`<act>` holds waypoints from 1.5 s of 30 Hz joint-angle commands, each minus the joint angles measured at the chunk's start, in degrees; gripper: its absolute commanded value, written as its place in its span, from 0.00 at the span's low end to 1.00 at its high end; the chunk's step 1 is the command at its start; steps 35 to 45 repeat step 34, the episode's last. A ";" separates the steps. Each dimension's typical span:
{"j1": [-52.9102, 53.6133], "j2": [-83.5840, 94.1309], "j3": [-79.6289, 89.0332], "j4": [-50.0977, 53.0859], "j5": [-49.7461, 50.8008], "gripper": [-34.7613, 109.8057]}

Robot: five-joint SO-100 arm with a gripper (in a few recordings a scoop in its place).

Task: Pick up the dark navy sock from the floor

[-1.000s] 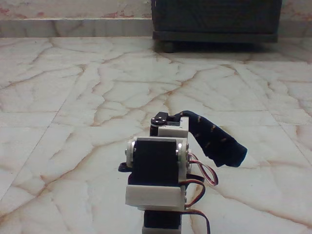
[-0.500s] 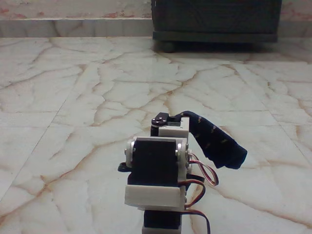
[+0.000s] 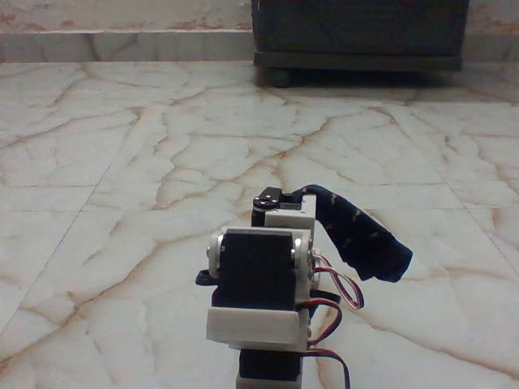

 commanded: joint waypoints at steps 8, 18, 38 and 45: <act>0.26 2.29 -0.09 0.09 0.35 0.24; 0.26 2.29 -0.09 0.26 0.44 0.24; 0.26 2.11 -0.18 0.70 0.35 0.24; 0.26 2.11 -0.18 0.70 0.35 0.24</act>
